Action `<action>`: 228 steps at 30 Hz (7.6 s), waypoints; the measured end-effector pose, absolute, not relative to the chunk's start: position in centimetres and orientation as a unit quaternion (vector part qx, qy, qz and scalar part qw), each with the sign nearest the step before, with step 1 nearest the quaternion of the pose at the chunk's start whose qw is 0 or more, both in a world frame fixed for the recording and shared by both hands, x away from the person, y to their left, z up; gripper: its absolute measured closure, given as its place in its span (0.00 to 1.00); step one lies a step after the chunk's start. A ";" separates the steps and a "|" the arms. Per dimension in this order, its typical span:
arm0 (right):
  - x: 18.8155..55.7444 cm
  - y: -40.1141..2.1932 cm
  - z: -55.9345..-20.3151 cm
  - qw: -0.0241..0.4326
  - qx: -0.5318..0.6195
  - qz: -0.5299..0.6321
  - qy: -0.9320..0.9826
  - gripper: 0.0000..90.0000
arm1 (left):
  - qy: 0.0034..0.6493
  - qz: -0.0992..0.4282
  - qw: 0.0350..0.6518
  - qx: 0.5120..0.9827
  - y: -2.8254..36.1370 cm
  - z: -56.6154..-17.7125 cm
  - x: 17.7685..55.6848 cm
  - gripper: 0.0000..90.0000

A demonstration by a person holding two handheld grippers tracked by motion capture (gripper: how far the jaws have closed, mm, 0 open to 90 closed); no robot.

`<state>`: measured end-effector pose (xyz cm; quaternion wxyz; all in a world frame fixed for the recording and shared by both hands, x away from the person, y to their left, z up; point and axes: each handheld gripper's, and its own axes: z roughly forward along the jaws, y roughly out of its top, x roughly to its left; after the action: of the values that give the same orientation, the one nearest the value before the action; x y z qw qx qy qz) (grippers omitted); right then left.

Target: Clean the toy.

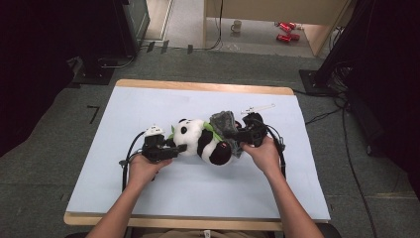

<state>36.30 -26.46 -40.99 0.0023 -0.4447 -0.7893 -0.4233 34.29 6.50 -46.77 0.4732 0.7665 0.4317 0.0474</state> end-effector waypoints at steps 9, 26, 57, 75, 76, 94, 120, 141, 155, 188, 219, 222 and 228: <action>35.7 -28.0 -42.1 0.007 -0.465 -0.412 -0.783 0.86 | 0.432 0.043 0.465 0.772 6.4 -46.6 34.6 0.49; 34.4 -30.7 -44.6 0.022 -0.509 -0.367 -0.778 0.87 | 0.445 0.027 0.469 0.762 6.3 -46.2 35.6 0.48; 35.4 -30.2 -38.5 -0.010 -0.463 -0.442 -0.768 0.87 | 0.437 0.039 0.481 0.759 6.3 -46.8 35.3 0.48; 36.5 -27.0 -41.1 0.004 -0.438 -0.424 -0.793 0.86 | 0.435 0.055 0.486 0.756 6.3 -47.6 34.4 0.47; 36.3 -27.4 -41.5 0.004 -0.445 -0.424 -0.788 0.87 | 0.437 0.054 0.483 0.757 6.3 -47.5 34.5 0.47; 34.8 -30.8 -44.5 -0.004 -0.520 -0.334 -0.786 0.87 | 0.454 0.024 0.477 0.752 5.9 -46.5 36.4 0.47; 30.1 -28.6 -33.5 -0.023 -0.434 -0.467 -0.770 0.87 | 0.481 0.023 0.445 0.755 4.6 -43.7 34.5 0.60; 32.2 -28.9 -37.4 -0.080 -0.464 -0.426 -0.772 0.87 | 0.365 0.083 0.474 0.797 6.9 -44.3 35.4 0.21; 33.1 -29.9 -38.0 -0.051 -0.482 -0.442 -0.755 0.87 | 0.337 0.027 0.511 0.790 5.6 -46.1 37.2 0.26; 34.2 -33.0 -40.9 -0.021 -0.540 -0.399 -0.740 0.87 | 0.356 0.047 0.472 0.805 5.2 -46.3 36.0 0.51; 33.8 -31.5 -39.8 -0.039 -0.525 -0.400 -0.750 0.87 | 0.357 0.045 0.466 0.808 5.2 -46.3 36.0 0.52; 34.0 -32.0 -40.8 -0.021 -0.540 -0.388 -0.746 0.87 | 0.359 0.042 0.468 0.806 5.3 -46.2 36.0 0.52; 33.0 -32.8 -37.2 -0.055 -0.528 -0.436 -0.727 0.87 | 0.374 0.030 0.470 0.799 5.4 -45.7 36.0 0.61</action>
<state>32.95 -32.75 -37.18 -0.0546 -0.5275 -0.7270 -0.4362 35.97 5.40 -45.75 0.4697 0.7993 0.3738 0.0299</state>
